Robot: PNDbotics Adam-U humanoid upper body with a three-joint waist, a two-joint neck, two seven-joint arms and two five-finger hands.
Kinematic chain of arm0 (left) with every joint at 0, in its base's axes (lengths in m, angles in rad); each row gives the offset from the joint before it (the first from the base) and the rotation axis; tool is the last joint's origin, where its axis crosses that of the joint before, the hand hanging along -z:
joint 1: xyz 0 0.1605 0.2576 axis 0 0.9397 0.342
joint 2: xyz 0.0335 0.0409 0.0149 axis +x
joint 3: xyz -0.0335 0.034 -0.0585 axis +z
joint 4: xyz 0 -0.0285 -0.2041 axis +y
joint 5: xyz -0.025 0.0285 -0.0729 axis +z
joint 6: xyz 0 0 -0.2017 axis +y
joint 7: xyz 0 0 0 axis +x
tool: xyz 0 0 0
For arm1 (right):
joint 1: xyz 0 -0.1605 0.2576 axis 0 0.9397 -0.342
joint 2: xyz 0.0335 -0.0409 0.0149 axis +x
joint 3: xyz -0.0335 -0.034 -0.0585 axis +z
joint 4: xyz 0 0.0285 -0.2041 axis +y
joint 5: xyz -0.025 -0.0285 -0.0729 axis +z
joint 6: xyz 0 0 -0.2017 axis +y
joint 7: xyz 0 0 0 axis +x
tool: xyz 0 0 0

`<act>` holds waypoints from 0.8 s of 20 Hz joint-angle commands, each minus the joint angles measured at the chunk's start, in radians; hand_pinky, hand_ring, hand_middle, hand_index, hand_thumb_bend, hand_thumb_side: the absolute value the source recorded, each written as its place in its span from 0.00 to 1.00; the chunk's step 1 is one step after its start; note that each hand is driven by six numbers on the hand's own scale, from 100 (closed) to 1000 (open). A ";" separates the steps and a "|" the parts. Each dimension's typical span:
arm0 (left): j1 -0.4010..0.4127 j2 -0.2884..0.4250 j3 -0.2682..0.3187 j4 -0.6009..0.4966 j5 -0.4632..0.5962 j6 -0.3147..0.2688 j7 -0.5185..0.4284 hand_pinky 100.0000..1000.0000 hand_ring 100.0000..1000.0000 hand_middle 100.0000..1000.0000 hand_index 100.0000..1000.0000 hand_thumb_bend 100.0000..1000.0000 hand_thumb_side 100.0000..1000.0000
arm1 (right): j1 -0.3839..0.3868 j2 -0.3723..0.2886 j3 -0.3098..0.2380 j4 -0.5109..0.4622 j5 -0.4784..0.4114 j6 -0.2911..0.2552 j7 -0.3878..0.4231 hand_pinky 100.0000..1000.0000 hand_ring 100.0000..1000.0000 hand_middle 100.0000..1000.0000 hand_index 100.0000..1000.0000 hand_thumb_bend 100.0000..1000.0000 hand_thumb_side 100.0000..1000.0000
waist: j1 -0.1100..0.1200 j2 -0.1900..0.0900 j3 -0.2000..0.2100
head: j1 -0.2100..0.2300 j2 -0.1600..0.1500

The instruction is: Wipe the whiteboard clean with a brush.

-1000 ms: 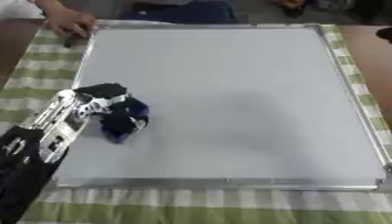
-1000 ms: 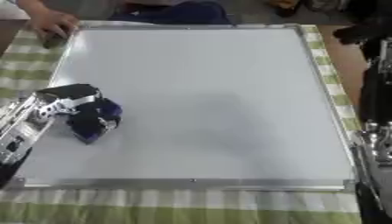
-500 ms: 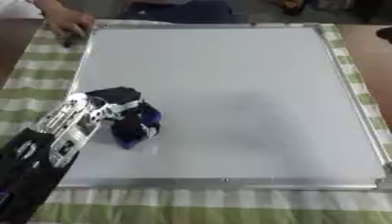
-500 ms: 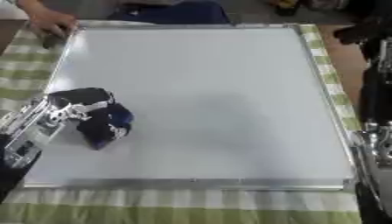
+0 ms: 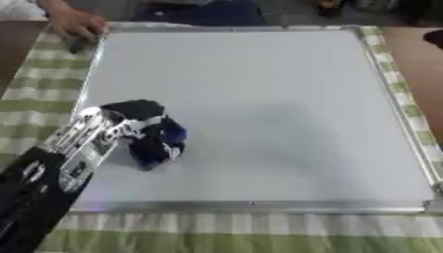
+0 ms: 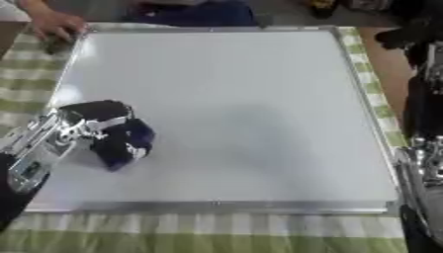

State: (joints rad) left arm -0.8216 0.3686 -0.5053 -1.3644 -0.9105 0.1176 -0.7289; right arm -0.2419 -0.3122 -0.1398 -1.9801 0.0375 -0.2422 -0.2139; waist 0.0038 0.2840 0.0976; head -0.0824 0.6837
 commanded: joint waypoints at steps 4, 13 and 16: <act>-0.006 0.014 0.032 0.044 -0.034 0.006 0.037 0.32 0.40 0.12 0.05 0.05 0.56 | -0.009 -0.015 -0.001 -0.020 -0.003 0.001 -0.004 0.68 0.58 0.42 0.43 0.00 0.91 | -0.001 -0.014 0.002 | -0.003 -0.005; 0.000 0.030 0.095 0.122 -0.052 0.035 0.083 0.32 0.40 0.12 0.05 0.05 0.55 | -0.010 -0.017 -0.001 -0.020 -0.002 0.001 -0.005 0.68 0.58 0.42 0.43 0.00 0.91 | -0.002 -0.013 0.009 | -0.008 -0.010; 0.002 0.035 0.112 0.140 -0.052 0.044 0.094 0.32 0.40 0.12 0.05 0.05 0.55 | -0.010 -0.017 -0.001 -0.020 -0.001 0.000 -0.006 0.68 0.58 0.42 0.43 0.00 0.91 | -0.003 -0.013 0.010 | -0.008 -0.010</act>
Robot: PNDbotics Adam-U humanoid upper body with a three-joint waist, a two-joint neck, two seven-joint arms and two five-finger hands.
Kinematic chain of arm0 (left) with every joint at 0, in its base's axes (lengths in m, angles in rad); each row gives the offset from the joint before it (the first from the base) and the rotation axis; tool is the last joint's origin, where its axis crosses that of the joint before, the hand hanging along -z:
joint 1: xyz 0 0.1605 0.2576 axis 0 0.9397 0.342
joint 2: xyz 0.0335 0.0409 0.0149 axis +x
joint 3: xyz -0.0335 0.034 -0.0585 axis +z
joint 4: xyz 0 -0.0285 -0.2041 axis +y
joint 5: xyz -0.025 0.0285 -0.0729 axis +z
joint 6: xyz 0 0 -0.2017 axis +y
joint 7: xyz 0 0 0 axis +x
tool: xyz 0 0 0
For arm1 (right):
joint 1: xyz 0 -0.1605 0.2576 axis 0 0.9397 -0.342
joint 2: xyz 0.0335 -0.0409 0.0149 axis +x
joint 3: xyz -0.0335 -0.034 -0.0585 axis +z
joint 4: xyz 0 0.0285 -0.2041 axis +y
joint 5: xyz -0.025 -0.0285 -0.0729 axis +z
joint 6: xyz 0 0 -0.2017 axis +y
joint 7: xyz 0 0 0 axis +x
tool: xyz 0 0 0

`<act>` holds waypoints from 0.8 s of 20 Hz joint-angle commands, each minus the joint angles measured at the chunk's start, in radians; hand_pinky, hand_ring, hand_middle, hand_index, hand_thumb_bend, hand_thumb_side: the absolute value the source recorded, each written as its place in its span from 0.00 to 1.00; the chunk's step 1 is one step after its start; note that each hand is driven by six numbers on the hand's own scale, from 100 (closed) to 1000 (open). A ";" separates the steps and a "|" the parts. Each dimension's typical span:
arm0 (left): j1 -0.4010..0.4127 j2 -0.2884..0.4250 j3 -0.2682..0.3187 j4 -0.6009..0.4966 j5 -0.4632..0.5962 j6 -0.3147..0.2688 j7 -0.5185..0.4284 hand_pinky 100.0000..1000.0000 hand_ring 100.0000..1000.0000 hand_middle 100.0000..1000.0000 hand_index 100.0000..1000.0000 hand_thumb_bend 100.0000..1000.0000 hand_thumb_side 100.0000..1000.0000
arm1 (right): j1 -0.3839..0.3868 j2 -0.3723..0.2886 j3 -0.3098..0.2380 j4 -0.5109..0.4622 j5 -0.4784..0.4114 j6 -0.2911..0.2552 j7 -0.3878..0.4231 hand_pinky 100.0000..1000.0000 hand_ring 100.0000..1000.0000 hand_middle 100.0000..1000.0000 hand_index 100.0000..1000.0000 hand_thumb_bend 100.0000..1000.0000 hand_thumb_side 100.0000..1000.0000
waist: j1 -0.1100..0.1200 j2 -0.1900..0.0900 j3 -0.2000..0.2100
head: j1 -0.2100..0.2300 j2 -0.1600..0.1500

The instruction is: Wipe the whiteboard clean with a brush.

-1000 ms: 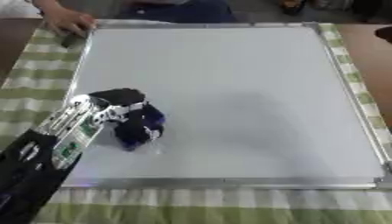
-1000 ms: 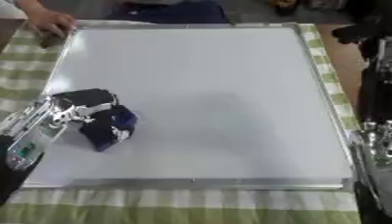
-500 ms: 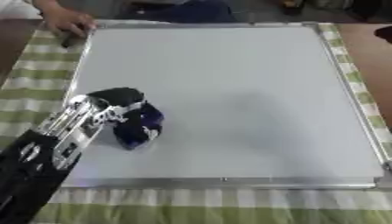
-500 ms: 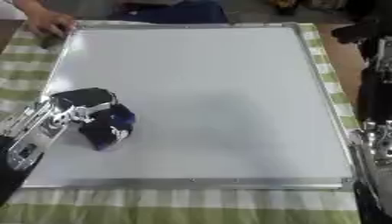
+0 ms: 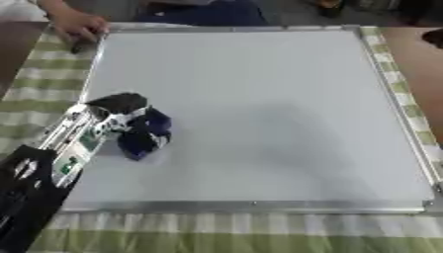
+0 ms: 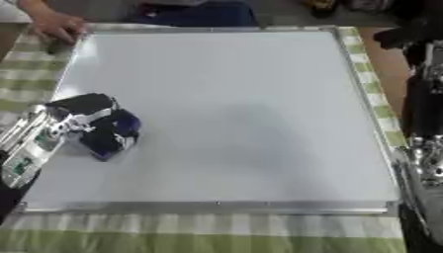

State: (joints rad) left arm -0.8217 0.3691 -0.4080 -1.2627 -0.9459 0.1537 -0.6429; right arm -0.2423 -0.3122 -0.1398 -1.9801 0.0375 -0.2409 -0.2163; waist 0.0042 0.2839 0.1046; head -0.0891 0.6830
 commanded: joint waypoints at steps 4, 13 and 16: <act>0.004 0.045 0.032 0.057 -0.021 0.016 0.021 0.32 0.40 0.12 0.05 0.05 0.54 | -0.009 -0.018 -0.001 -0.020 -0.002 0.000 -0.004 0.68 0.58 0.42 0.43 0.00 0.91 | -0.002 -0.014 0.004 | -0.002 -0.012; 0.007 0.060 0.069 0.103 -0.050 0.028 0.057 0.32 0.40 0.12 0.05 0.05 0.53 | -0.008 -0.017 -0.003 -0.020 -0.001 0.001 -0.007 0.68 0.58 0.42 0.43 0.00 0.91 | -0.003 -0.015 0.005 | -0.005 -0.015; 0.006 0.059 0.077 0.112 -0.058 0.029 0.062 0.32 0.40 0.12 0.05 0.05 0.53 | -0.007 -0.016 -0.003 -0.020 0.000 0.002 -0.007 0.68 0.58 0.42 0.43 0.00 0.91 | -0.003 -0.015 0.005 | -0.004 -0.015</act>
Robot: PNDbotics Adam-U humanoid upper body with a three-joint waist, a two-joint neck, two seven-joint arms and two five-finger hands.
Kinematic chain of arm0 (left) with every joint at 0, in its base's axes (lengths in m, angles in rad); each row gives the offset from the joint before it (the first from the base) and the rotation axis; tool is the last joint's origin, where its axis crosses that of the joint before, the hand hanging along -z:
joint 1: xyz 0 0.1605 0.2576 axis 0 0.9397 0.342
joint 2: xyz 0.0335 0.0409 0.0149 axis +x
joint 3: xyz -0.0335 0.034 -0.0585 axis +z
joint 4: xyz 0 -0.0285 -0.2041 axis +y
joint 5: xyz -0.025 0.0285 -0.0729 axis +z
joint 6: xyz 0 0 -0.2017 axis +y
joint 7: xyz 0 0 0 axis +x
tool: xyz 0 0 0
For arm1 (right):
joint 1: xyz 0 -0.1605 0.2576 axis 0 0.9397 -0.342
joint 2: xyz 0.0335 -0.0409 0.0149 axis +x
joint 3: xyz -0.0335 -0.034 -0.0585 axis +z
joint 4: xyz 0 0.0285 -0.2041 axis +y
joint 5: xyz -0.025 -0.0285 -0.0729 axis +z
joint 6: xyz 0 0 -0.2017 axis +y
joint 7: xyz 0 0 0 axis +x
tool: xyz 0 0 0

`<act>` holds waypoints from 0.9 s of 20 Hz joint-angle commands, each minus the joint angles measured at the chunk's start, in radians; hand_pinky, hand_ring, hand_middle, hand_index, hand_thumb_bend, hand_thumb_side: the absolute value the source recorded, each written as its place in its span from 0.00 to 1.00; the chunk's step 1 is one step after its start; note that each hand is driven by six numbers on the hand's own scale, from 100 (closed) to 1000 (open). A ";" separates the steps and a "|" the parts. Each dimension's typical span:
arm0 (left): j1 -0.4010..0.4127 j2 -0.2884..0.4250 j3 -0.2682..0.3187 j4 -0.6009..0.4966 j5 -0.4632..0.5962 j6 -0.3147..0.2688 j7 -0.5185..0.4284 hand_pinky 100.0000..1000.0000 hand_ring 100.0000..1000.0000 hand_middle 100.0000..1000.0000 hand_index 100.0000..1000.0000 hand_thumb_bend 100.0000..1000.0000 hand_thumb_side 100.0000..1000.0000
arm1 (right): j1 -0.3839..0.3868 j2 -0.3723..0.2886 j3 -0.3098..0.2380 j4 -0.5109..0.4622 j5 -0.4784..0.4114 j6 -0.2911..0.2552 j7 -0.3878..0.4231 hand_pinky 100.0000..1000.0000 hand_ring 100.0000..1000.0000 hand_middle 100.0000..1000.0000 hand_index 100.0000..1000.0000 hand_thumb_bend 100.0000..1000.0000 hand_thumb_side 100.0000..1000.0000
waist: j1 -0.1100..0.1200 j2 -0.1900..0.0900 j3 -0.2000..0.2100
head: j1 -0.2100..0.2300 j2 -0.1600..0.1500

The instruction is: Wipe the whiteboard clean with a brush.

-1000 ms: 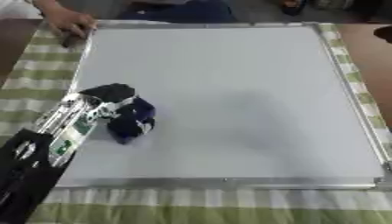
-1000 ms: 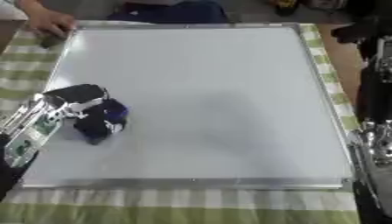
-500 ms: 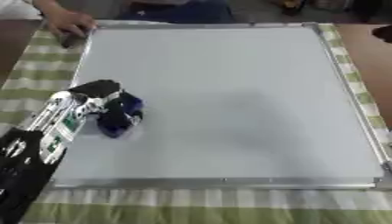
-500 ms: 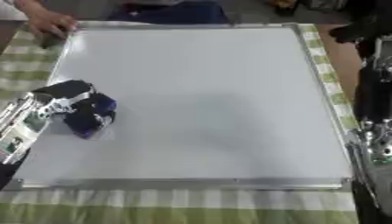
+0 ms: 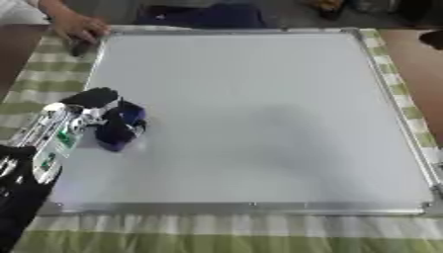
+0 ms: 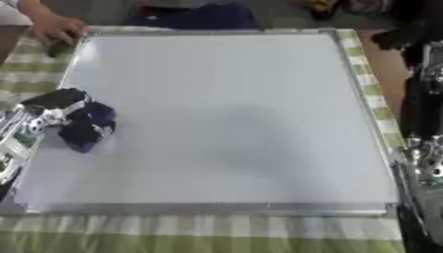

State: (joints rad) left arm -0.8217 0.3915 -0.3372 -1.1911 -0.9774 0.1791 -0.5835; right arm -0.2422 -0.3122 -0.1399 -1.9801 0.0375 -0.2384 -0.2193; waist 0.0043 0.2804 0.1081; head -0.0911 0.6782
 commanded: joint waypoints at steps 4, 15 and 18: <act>0.003 0.035 0.015 0.053 -0.034 0.005 0.009 0.32 0.40 0.12 0.05 0.05 0.53 | -0.007 -0.016 -0.003 -0.020 -0.001 0.000 -0.005 0.68 0.58 0.42 0.43 0.00 0.91 | -0.004 -0.013 0.002 | -0.002 -0.012; -0.002 0.011 0.007 0.044 -0.009 -0.004 -0.005 0.30 0.39 0.11 0.05 0.03 0.55 | -0.007 -0.015 -0.003 -0.020 0.000 0.001 -0.005 0.68 0.58 0.42 0.43 0.00 0.91 | -0.004 -0.014 -0.001 | 0.001 -0.017; -0.002 0.004 -0.013 0.014 0.029 -0.010 -0.024 0.30 0.38 0.11 0.05 0.02 0.56 | -0.007 -0.015 -0.002 -0.020 0.000 0.003 -0.005 0.68 0.58 0.42 0.43 0.00 0.91 | -0.003 -0.014 -0.001 | 0.001 -0.017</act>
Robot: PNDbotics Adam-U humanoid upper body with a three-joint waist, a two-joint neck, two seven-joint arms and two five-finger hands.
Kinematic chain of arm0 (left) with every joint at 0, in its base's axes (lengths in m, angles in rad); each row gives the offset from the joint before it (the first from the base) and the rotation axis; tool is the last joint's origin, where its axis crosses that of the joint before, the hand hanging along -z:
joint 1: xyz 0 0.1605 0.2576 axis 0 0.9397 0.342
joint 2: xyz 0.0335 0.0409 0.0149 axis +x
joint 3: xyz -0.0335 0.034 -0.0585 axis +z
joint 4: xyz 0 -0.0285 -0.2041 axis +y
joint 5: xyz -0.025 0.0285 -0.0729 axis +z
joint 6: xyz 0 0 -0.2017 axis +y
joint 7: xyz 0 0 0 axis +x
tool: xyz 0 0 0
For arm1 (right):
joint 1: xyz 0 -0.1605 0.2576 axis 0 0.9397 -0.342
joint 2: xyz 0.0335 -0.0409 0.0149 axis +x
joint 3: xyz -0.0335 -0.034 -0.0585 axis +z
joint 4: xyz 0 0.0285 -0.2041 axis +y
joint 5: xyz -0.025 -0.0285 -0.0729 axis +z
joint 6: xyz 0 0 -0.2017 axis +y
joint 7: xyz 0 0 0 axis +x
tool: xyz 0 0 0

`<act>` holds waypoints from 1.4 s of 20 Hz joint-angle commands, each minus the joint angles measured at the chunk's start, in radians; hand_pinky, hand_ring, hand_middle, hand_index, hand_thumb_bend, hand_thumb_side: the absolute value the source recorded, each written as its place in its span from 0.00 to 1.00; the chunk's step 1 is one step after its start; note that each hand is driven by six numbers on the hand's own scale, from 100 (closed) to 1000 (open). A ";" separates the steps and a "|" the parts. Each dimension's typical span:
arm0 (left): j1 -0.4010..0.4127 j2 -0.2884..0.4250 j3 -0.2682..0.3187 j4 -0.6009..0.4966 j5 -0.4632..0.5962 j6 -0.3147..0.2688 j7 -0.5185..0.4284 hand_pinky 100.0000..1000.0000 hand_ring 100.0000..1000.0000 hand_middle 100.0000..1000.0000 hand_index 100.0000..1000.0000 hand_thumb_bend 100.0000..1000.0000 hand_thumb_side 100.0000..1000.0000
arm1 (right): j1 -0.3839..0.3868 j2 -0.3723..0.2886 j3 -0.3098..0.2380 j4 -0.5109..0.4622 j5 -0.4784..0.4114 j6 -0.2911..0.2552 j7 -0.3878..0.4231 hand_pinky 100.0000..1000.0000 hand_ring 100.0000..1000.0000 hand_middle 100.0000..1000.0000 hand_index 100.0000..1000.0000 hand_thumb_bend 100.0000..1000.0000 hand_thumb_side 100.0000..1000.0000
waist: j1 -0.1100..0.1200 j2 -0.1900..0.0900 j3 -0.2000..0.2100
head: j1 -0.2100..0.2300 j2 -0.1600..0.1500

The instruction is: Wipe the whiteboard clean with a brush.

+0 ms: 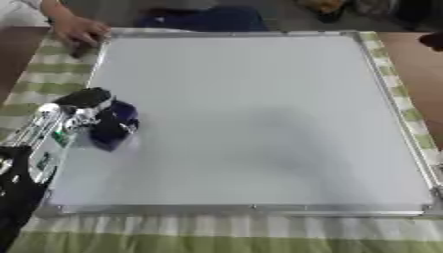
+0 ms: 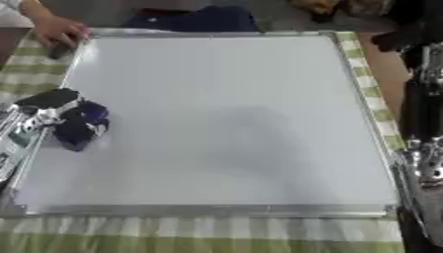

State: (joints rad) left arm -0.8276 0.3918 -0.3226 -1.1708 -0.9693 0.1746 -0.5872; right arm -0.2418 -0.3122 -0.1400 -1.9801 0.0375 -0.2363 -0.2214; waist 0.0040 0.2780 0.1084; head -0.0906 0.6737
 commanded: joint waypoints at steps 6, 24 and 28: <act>0.001 -0.014 -0.071 -0.076 0.073 -0.006 -0.057 0.28 0.38 0.10 0.05 0.00 0.57 | -0.008 -0.014 -0.001 -0.020 0.000 0.003 -0.002 0.68 0.58 0.42 0.43 0.00 0.91 | -0.003 -0.012 -0.003 | 0.005 -0.014; -0.015 -0.029 -0.159 -0.209 0.114 -0.037 -0.131 0.28 0.37 0.10 0.05 0.00 0.57 | -0.011 -0.017 0.002 -0.020 -0.002 0.004 -0.001 0.68 0.58 0.42 0.43 0.00 0.91 | -0.001 -0.011 -0.003 | 0.011 -0.013; -0.016 -0.026 -0.161 -0.215 0.112 -0.037 -0.135 0.28 0.38 0.10 0.05 0.00 0.57 | -0.011 -0.017 0.002 -0.020 -0.003 0.004 0.000 0.68 0.58 0.42 0.43 0.00 0.91 | -0.001 -0.012 -0.003 | 0.011 -0.014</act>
State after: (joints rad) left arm -0.8229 0.3514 -0.4868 -1.3653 -0.8575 0.1378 -0.7178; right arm -0.2433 -0.3122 -0.1350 -1.9801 0.0375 -0.2334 -0.2226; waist 0.0040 0.2833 0.1054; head -0.0815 0.6705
